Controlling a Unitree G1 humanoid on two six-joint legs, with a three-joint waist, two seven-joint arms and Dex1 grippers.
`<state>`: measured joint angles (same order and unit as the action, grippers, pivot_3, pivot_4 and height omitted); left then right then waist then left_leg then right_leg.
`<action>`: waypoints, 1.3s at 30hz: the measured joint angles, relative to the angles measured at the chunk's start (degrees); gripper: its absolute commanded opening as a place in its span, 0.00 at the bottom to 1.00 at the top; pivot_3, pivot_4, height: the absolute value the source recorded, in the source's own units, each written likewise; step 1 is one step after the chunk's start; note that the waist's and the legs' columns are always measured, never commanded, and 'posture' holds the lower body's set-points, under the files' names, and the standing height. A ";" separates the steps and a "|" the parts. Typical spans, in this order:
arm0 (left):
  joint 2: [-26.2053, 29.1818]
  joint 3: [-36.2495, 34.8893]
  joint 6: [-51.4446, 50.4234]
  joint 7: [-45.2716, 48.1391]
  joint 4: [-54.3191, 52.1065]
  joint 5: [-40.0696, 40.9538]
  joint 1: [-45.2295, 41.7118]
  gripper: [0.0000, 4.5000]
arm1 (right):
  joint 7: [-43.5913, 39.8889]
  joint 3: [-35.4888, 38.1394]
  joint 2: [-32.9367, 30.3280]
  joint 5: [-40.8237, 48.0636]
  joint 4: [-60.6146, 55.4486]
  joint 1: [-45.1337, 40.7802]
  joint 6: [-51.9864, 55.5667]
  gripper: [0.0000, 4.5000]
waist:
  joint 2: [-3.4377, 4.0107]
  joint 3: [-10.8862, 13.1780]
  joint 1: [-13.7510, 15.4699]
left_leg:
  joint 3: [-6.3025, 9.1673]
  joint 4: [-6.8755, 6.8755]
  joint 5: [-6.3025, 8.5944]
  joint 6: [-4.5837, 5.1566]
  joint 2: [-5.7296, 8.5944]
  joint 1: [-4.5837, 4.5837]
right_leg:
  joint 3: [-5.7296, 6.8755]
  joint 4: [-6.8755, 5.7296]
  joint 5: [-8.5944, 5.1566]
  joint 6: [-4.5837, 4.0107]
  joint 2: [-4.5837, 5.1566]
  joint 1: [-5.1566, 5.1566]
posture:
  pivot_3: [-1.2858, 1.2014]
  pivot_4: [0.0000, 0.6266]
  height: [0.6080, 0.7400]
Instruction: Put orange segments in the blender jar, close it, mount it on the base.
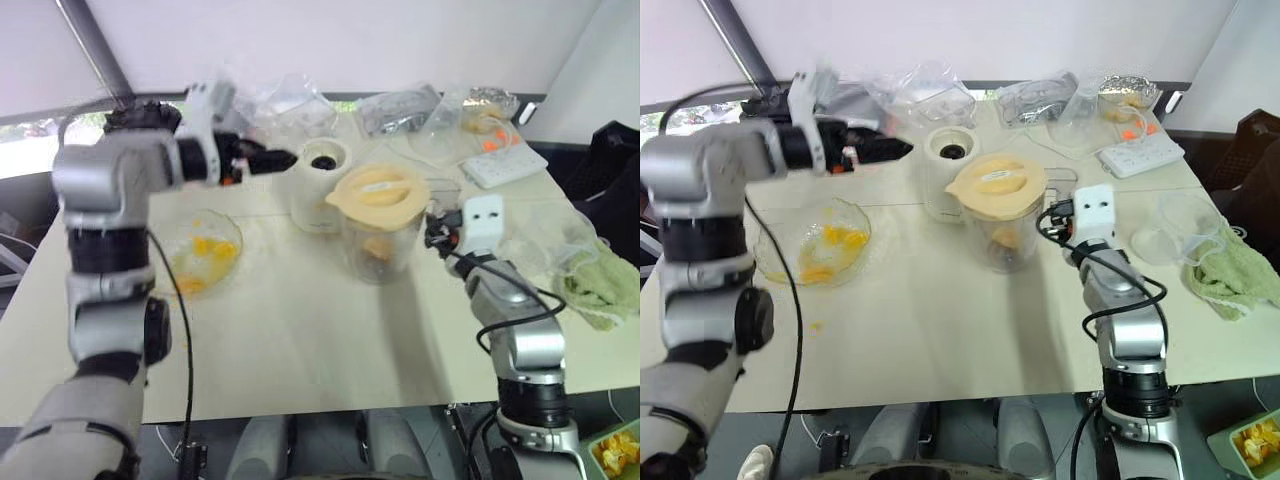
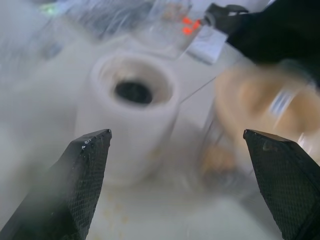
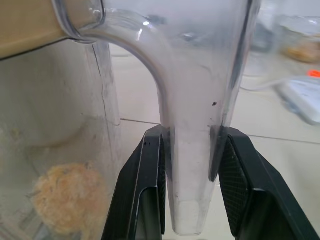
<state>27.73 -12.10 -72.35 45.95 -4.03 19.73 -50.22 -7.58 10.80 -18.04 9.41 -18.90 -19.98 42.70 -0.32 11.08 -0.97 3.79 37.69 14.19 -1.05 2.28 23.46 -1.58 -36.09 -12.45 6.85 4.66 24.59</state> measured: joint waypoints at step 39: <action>-1.91 6.37 18.17 -17.21 -22.18 4.74 32.89 0.98 | 2.83 -2.79 6.20 -0.22 49.48 -47.66 -13.39 0.19 | 0.08 0.24 -0.11 | -0.34 -0.58 -0.16 -0.25 0.01 0.07 | -0.01 0.11 0.10 -0.25 -0.05 0.35 | 0.52 0.24 1.00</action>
<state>25.82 -5.73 -54.18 28.74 -26.21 24.46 -17.33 -4.75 8.01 -11.84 9.19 30.58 -67.64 29.31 -0.24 11.32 -1.08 3.46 37.10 14.03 -1.30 2.29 23.53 -1.59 -35.98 -12.35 6.60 4.61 24.94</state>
